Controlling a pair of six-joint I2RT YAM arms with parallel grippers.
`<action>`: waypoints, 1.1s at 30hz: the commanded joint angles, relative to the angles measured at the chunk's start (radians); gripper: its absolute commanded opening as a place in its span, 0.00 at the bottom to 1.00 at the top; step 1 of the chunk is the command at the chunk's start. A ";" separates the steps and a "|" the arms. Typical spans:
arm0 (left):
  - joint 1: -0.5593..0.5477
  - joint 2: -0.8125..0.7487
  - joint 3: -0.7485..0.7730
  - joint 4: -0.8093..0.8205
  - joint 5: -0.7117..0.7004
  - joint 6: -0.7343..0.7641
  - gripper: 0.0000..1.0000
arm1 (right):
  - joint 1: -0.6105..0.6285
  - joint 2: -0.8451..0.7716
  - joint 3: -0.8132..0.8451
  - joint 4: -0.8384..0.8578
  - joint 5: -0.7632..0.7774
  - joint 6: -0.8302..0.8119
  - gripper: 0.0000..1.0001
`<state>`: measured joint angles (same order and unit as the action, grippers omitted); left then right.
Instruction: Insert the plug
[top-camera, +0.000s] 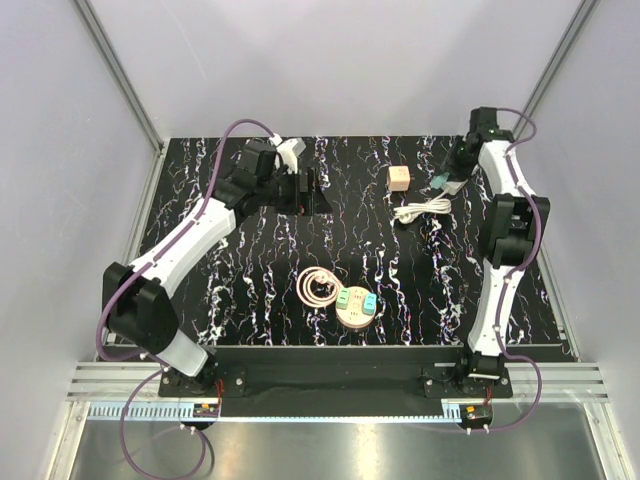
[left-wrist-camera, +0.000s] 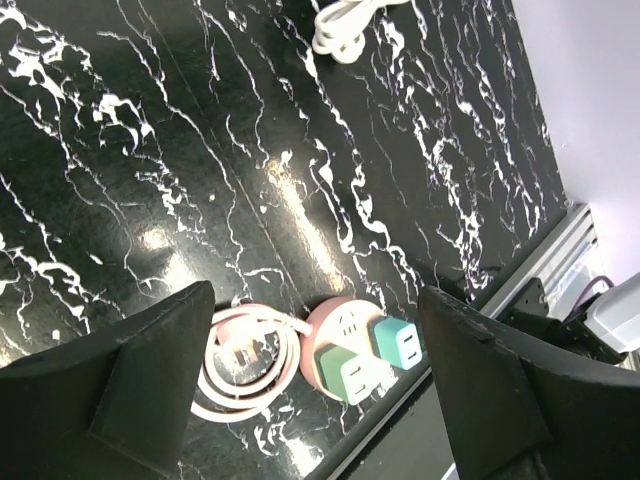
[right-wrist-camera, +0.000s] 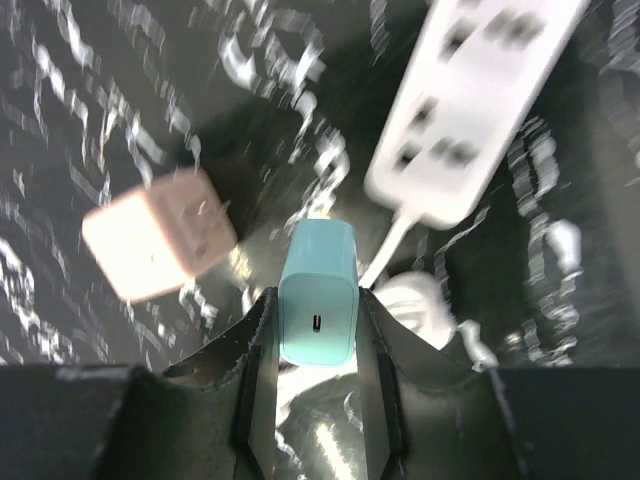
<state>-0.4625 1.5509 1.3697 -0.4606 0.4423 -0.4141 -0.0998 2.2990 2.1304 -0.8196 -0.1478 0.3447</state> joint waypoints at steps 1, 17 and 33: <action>0.004 -0.032 0.046 -0.053 -0.010 0.050 0.86 | 0.018 -0.133 -0.126 0.134 -0.038 0.005 0.00; 0.002 -0.137 -0.095 -0.020 -0.097 0.101 0.87 | 0.072 -0.222 -0.417 0.179 0.000 -0.015 0.00; 0.002 -0.196 -0.119 0.002 -0.090 0.097 0.87 | 0.094 -0.594 -0.785 0.002 0.166 0.010 0.00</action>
<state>-0.4622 1.3972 1.2602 -0.5152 0.3653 -0.3355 -0.0128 1.8141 1.3788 -0.7349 -0.0399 0.3496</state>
